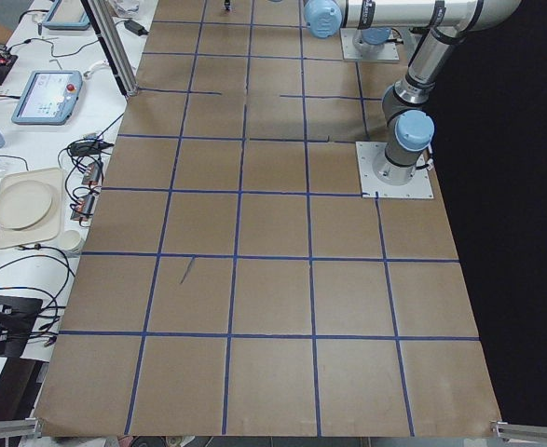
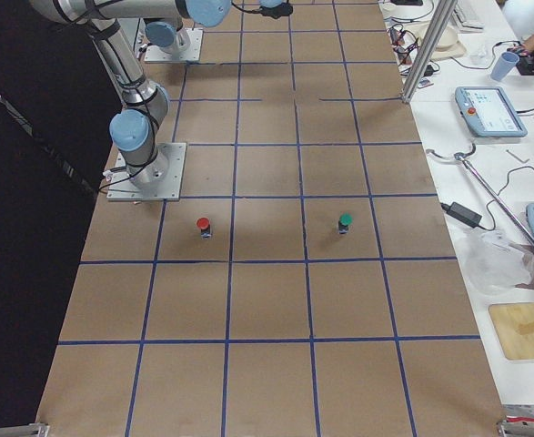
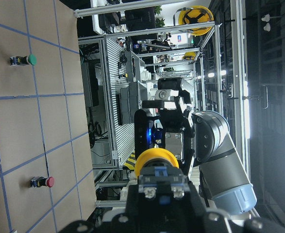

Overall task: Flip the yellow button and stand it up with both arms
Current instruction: 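Close the right gripper on the yellow cap while the left gripper holds the base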

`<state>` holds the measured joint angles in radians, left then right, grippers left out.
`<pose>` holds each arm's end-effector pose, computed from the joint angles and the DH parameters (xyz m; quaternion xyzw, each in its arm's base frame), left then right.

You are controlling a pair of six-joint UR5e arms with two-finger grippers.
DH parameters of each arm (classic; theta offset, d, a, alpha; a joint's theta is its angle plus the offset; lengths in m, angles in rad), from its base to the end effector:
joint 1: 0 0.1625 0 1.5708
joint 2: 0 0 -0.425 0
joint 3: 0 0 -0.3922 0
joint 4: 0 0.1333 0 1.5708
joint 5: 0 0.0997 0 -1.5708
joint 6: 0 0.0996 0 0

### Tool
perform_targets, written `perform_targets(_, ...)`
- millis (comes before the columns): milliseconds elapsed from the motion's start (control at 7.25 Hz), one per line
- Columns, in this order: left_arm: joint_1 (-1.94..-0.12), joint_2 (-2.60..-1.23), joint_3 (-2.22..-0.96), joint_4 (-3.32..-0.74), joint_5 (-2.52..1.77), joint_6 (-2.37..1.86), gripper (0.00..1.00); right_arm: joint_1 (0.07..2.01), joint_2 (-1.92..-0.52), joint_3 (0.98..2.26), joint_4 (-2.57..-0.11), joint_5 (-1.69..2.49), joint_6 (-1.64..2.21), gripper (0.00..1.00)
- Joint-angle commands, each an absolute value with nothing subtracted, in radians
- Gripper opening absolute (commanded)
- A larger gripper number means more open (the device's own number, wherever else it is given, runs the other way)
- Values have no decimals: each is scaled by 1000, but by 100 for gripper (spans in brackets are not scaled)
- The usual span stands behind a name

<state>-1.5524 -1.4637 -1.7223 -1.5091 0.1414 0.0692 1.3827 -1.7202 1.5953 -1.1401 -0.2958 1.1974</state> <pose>-0.2237 -0.4505 0.5553 -0.0248 -0.7549 0.0352 0.6544 0.1475 -0.4477 0.5739 0.5770 0.5532 0.3915 0.4557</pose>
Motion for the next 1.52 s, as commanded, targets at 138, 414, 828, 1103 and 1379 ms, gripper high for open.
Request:
perform_targets(138, -1552, -1460, -1729, -1488, 143, 74, 2, 1379, -1718, 1595, -1138, -296, 1198, 39)
perform_targets(414, -1552, -1459, -1729, -1486, 141, 74, 2, 1379, -1718, 1595, -1138, -295, 1198, 12)
perform_targets(828, -1552, -1457, -1730, -1488, 137, 55, 99, 1378, -1718, 1594, -1137, -293, 1198, 7)
perform_targets(1103, -1551, -1454, -1729, -1489, 143, 54, 99, 1378, -1715, 1591, -1138, -295, 1198, 7)
perform_targets(1379, -1531, -1469, -1720, -1491, 159, 34, 99, 1371, -1709, 1589, -1190, -390, 1152, 7)
